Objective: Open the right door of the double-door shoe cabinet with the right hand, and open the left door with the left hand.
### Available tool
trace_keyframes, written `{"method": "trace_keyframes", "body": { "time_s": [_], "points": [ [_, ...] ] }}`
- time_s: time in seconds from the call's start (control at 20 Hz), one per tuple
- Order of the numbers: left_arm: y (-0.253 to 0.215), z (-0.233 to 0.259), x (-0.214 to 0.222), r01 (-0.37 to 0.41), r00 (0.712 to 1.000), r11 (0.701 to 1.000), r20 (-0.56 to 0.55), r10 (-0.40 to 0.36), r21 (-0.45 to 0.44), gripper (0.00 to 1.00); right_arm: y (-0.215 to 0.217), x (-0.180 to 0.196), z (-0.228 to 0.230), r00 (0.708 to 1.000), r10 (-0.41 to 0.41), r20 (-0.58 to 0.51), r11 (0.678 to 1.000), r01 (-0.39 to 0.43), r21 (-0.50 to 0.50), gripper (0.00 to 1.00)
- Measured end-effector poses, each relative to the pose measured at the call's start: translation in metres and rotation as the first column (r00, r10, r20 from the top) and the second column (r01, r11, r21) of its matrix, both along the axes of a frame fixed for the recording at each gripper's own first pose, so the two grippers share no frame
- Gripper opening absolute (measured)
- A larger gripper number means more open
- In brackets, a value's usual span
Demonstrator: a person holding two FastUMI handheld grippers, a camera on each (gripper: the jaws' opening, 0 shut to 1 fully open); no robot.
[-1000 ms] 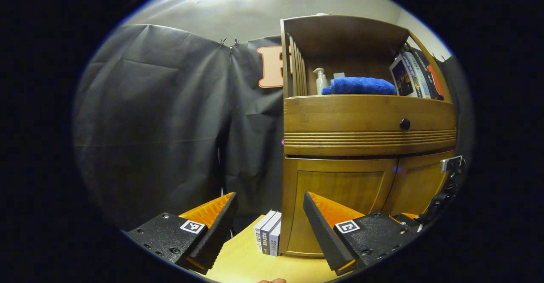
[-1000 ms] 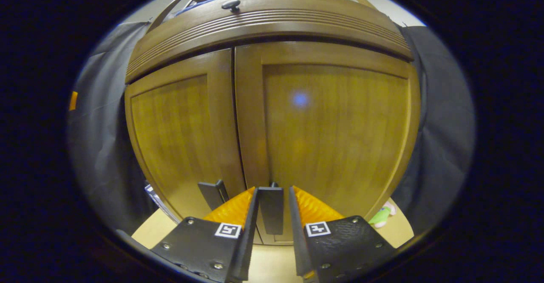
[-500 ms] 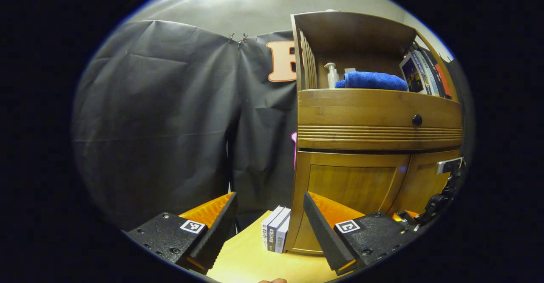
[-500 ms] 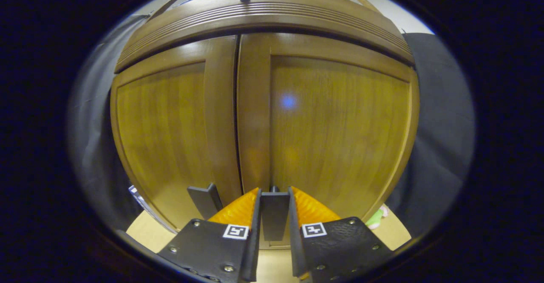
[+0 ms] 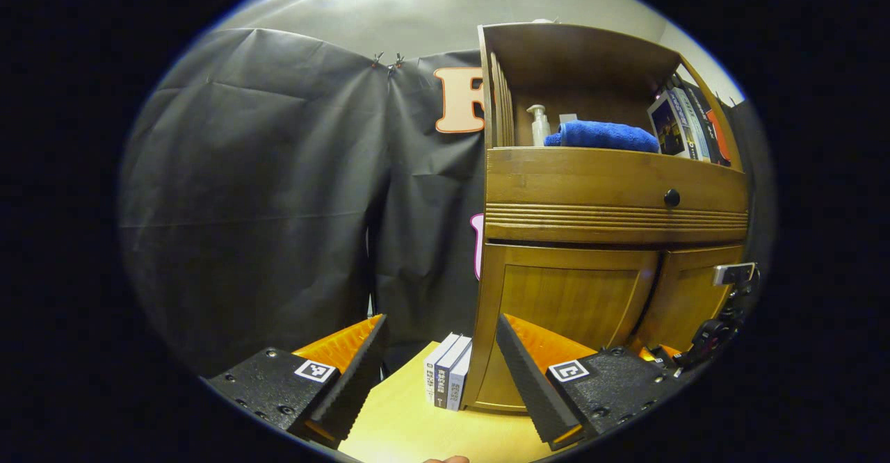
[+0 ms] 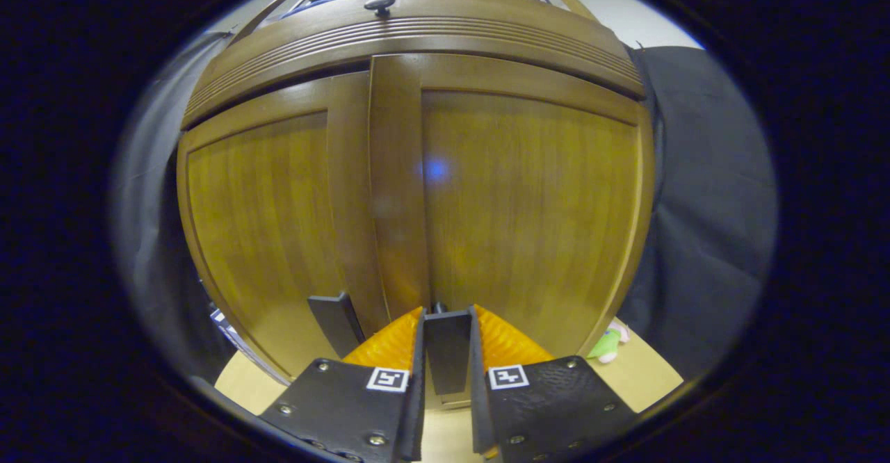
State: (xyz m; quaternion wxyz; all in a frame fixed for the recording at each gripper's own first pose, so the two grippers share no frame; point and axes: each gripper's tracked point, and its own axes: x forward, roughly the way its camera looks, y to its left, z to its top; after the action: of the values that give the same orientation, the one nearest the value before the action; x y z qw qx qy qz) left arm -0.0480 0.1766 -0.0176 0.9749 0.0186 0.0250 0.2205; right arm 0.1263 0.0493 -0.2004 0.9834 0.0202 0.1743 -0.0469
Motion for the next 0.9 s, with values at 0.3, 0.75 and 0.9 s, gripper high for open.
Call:
{"method": "trace_keyframes", "body": {
  "time_s": [0.3, 0.75, 0.9],
  "points": [
    [-0.012, -0.005, -0.002, 0.054, 0.998, 0.998, -0.009, -0.054, -0.019, 0.92, -0.007, -0.001, 0.013, 1.000, -0.024, 0.001, 1.000, 0.024, 0.004, 0.28],
    [-0.057, -0.016, 0.011, 0.193, 0.981, 0.980, -0.022, -0.194, -0.054, 0.92, -0.019, -0.005, 0.029, 1.000, -0.026, 0.001, 1.000, 0.026, 0.008, 0.27],
    [-0.079, -0.022, 0.017, 0.251, 0.967, 0.965, -0.034, -0.254, -0.071, 0.92, -0.022, -0.010, 0.031, 1.000, -0.021, 0.000, 0.999, 0.021, 0.029, 0.27]
  ]
}}
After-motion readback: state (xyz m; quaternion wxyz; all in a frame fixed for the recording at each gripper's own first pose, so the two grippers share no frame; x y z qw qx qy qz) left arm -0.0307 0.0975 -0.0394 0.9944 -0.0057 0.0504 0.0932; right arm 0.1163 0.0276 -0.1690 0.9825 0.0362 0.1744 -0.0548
